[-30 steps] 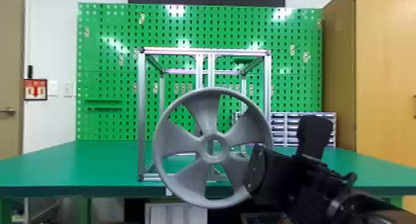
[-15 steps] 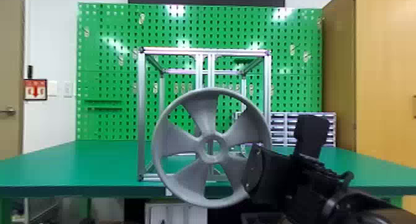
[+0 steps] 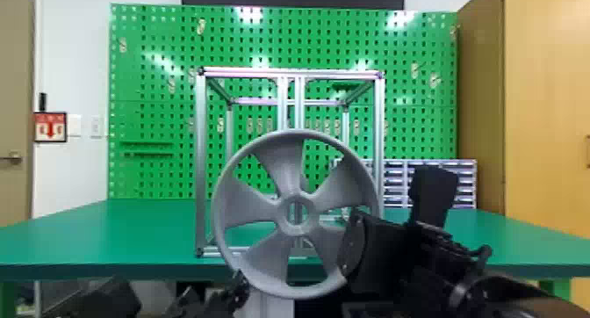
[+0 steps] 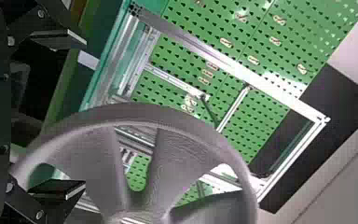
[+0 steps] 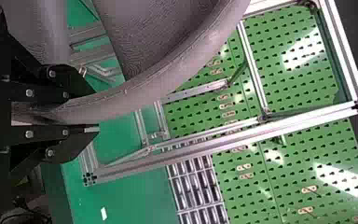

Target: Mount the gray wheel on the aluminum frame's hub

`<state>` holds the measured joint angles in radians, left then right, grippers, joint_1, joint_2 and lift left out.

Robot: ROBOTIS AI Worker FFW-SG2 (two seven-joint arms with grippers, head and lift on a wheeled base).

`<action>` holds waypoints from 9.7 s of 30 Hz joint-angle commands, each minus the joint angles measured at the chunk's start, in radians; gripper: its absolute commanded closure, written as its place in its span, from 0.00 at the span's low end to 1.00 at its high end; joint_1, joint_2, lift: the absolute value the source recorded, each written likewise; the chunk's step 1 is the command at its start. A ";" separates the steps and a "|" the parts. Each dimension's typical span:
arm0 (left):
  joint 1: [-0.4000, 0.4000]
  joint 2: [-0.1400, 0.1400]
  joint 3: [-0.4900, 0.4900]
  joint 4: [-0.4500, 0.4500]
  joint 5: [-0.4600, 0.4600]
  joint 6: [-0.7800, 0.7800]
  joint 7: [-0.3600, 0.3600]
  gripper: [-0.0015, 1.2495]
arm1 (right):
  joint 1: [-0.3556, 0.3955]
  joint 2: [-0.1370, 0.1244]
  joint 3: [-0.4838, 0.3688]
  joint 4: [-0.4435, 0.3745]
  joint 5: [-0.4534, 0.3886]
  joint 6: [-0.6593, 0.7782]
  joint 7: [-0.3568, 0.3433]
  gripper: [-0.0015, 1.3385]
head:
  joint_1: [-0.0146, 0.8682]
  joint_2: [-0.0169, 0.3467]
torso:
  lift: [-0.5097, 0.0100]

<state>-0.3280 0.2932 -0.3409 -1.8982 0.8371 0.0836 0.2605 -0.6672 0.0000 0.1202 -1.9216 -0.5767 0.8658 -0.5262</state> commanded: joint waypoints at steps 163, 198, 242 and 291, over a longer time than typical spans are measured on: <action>-0.442 -0.126 -0.059 0.462 -0.073 -0.110 0.111 0.70 | -0.176 0.001 0.035 0.240 0.008 -0.105 0.003 0.81 | 0.01 0.06 | 0.02; -0.525 -0.149 -0.053 0.582 -0.119 -0.091 0.111 0.70 | -0.264 0.001 0.035 0.369 0.014 -0.094 0.003 0.81 | 0.01 0.06 | 0.02; -0.528 -0.154 -0.052 0.597 -0.128 -0.096 0.102 0.63 | -0.270 0.001 0.036 0.391 0.015 -0.102 0.003 0.65 | 0.01 0.06 | 0.02; -0.508 -0.149 -0.052 0.564 -0.132 -0.104 0.074 0.09 | -0.250 0.001 0.032 0.365 0.012 -0.125 0.003 0.08 | 0.01 0.06 | 0.02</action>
<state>-0.8446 0.1417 -0.3927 -1.3208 0.7059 -0.0198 0.3344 -0.9256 0.0000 0.1533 -1.5411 -0.5630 0.7411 -0.5230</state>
